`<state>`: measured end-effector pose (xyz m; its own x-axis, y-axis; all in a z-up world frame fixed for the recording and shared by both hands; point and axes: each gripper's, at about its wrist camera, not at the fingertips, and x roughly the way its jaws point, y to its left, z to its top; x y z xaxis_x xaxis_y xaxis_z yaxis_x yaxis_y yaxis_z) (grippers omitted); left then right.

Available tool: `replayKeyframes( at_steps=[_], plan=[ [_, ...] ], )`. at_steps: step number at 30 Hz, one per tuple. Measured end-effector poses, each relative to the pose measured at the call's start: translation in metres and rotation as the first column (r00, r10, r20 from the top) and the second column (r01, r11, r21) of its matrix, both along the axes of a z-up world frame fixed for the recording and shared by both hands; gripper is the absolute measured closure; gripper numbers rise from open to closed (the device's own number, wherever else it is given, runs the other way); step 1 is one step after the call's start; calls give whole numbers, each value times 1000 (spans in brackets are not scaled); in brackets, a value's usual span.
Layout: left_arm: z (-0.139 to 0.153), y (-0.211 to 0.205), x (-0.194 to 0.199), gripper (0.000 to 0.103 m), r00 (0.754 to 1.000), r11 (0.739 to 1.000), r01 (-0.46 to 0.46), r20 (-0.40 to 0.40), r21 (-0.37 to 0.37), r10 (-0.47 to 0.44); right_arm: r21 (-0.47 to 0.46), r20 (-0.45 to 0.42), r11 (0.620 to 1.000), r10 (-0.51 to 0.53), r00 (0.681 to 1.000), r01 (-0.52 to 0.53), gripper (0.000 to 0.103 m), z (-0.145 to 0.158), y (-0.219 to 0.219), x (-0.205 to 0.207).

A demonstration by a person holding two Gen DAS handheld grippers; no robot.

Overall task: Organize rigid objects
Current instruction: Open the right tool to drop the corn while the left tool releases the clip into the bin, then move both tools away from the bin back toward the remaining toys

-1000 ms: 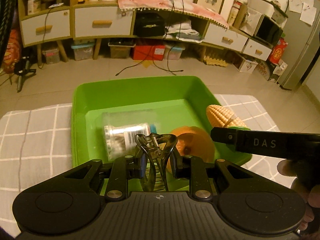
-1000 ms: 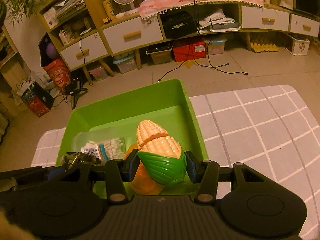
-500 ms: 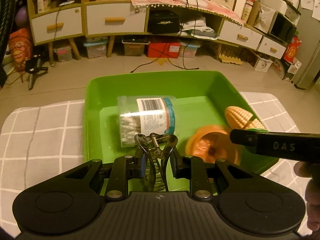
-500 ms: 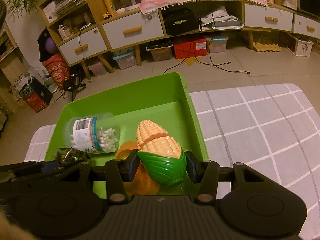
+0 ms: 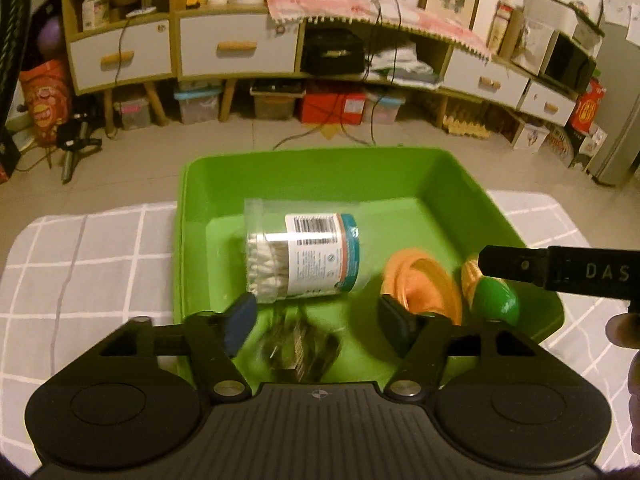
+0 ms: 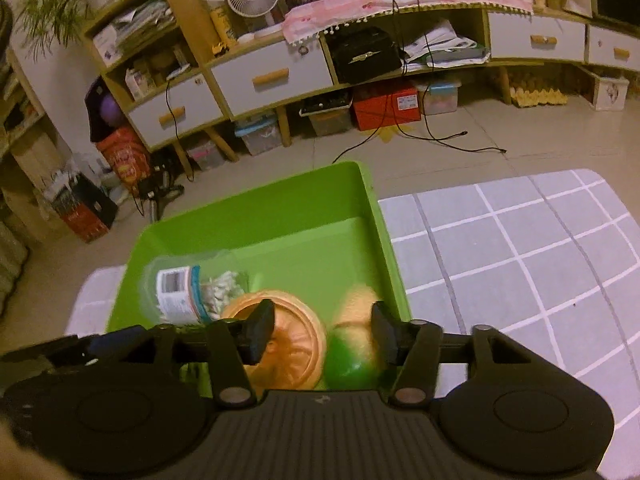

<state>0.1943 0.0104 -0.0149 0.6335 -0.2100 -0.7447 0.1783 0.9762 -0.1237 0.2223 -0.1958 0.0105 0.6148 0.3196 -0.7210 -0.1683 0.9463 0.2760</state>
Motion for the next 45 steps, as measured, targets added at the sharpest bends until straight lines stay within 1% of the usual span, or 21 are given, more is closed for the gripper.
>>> replayKeyframes(
  at_steps=[2,7,9,19,21,23,30,37,42,45],
  plan=[
    [3,-1,-1,23,1000,1000,11,9,-10,-11,15,7,1000,-9,1000,9,52,4,-3,-1],
    [8,-4,-4,18,1000,999,21,16,-28,-21,22,13,1000,-13,1000,13,47,13,-6,-6],
    [9,-5,-7,12,1000,999,15,19,-28,-15,22,19,1000,-12,1000,12,46,16,-6,-10],
    [23,-5,-23,10,999,999,3,38,-49,-1,35,49,999,-15,999,13,41,39,-11,-35],
    [26,-2,-29,2,999,998,-10,44,-56,13,30,56,999,-12,998,10,40,43,-12,-42],
    [29,1,-36,2,998,998,-21,61,-67,25,29,59,1000,-9,998,7,40,47,-12,-49],
    [36,7,-52,2,997,997,-31,71,-77,36,35,61,999,-8,998,6,39,55,-15,-68],
    [38,14,-70,2,996,994,-63,64,-94,69,32,59,999,11,998,-13,39,58,-15,-89],
    [39,14,-82,2,996,996,-64,62,-65,68,8,62,1000,27,998,-28,39,58,-14,-103],
    [38,14,-91,2,996,997,-62,62,-53,65,14,60,999,36,998,-37,39,56,-15,-110]
  ],
)
